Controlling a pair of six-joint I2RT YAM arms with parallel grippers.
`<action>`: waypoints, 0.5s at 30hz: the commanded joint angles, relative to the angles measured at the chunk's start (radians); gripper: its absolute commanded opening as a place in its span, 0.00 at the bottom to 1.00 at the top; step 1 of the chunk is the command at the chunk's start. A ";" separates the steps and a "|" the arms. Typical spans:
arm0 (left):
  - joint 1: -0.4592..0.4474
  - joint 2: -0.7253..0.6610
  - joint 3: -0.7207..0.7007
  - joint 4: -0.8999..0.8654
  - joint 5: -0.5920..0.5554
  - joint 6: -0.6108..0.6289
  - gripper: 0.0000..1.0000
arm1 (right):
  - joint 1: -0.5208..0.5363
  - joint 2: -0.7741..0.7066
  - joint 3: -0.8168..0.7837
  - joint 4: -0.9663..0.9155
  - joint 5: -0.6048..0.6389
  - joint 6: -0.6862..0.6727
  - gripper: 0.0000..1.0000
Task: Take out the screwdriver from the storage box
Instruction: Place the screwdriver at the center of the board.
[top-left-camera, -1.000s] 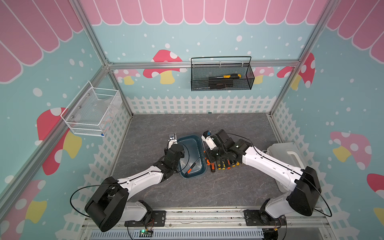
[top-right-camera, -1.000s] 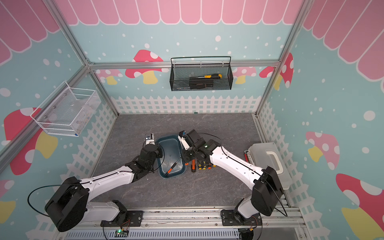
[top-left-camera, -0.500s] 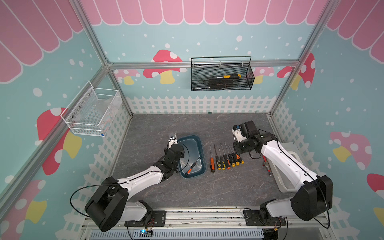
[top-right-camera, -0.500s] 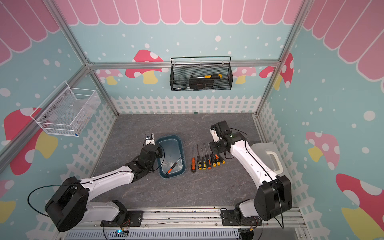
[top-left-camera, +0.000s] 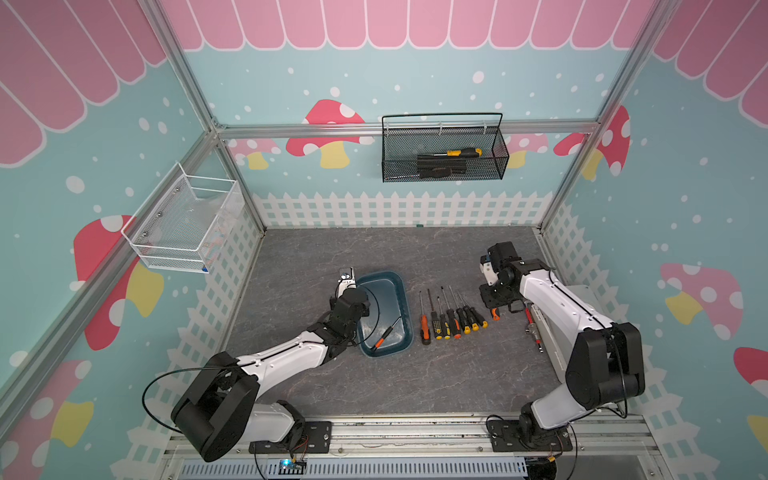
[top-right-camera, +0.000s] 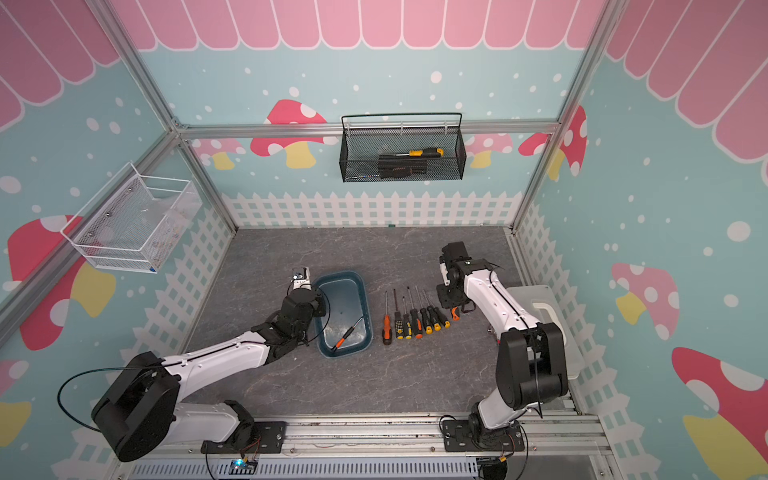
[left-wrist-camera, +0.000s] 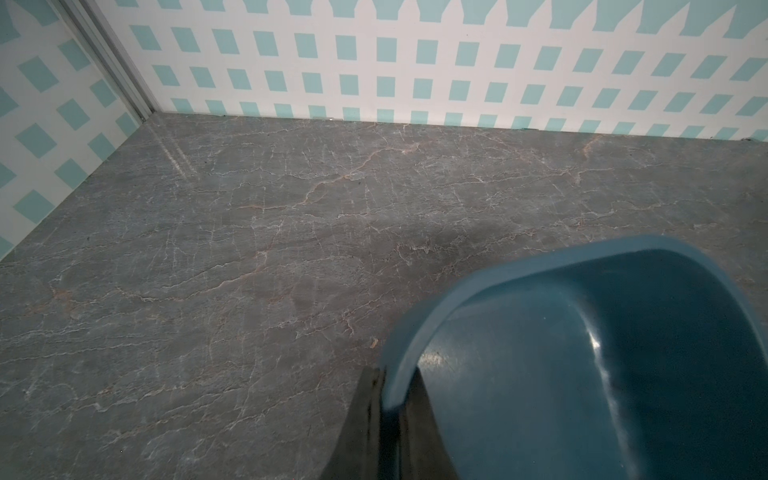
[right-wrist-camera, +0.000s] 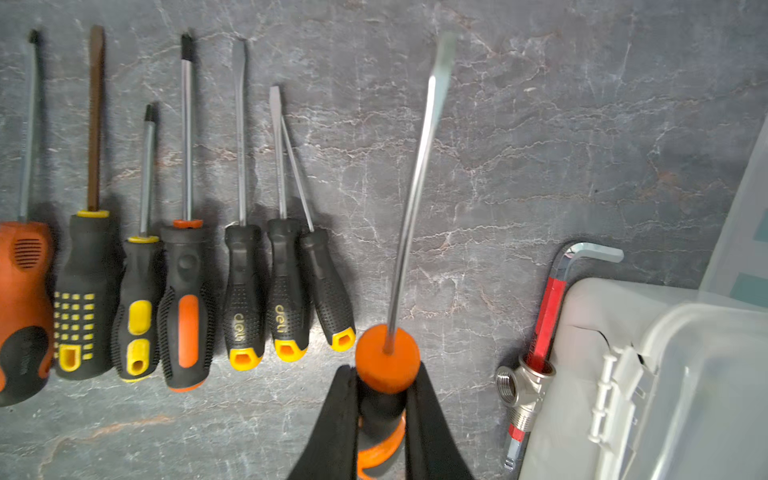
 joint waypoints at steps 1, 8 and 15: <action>-0.003 0.007 0.006 -0.005 0.008 0.022 0.00 | -0.024 0.033 -0.019 0.022 -0.011 -0.024 0.00; -0.003 0.000 0.003 -0.005 0.010 0.020 0.00 | -0.072 0.087 -0.017 0.047 -0.059 -0.046 0.00; -0.003 0.000 0.002 -0.008 0.009 0.018 0.00 | -0.091 0.153 -0.016 0.077 -0.103 -0.060 0.00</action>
